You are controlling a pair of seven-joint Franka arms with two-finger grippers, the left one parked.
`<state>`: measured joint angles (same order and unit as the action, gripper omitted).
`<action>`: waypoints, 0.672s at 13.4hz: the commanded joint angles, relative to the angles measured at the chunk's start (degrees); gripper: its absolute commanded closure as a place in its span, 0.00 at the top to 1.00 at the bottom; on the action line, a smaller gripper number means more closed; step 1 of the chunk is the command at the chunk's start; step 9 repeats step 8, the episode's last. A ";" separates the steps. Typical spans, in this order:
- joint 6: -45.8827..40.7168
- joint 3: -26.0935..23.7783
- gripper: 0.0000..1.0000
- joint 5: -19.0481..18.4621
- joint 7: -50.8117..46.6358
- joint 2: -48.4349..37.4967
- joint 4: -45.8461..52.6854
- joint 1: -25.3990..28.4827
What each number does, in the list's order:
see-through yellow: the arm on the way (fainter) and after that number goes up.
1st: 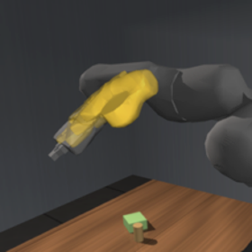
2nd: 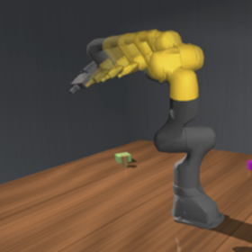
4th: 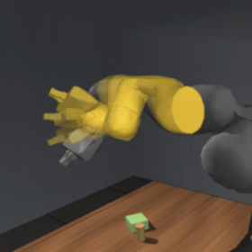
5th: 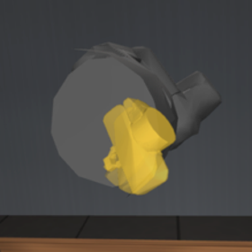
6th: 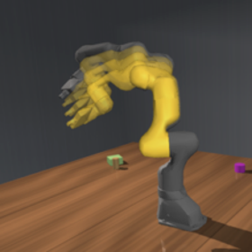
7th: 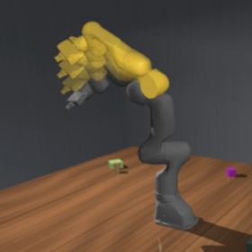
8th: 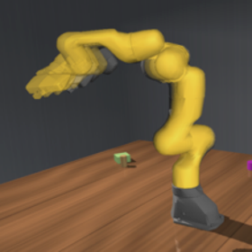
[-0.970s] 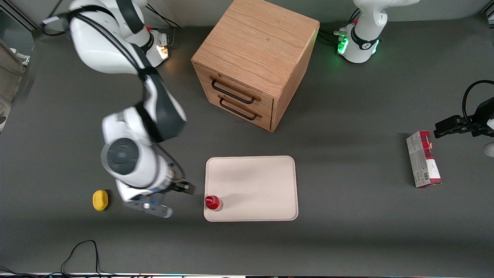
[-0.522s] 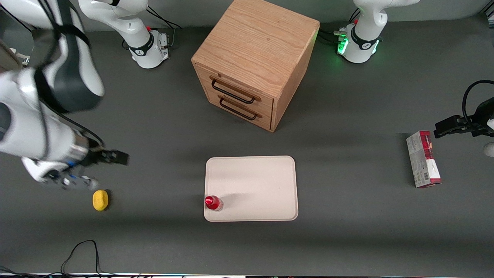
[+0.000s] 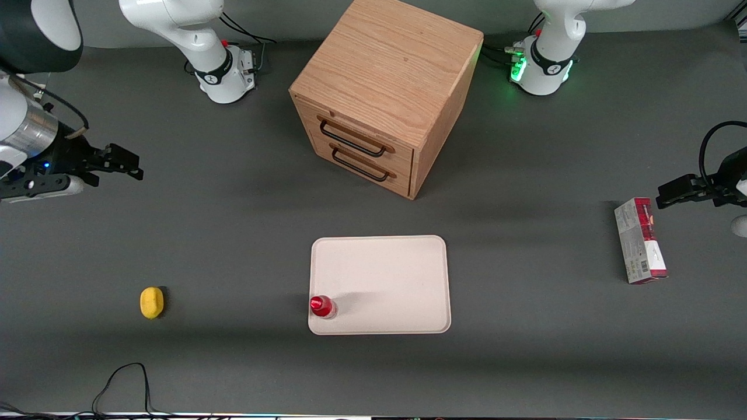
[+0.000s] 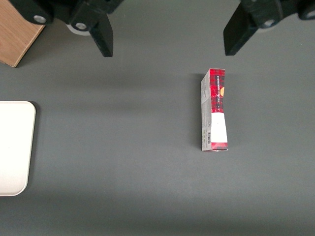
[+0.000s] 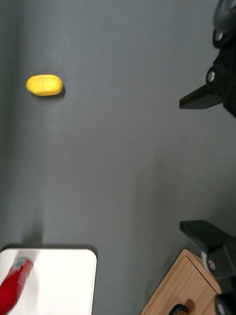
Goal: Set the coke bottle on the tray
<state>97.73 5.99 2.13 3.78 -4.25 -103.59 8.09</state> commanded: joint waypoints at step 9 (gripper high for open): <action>-4.56 4.38 1.00 2.44 1.14 -0.05 3.13 3.86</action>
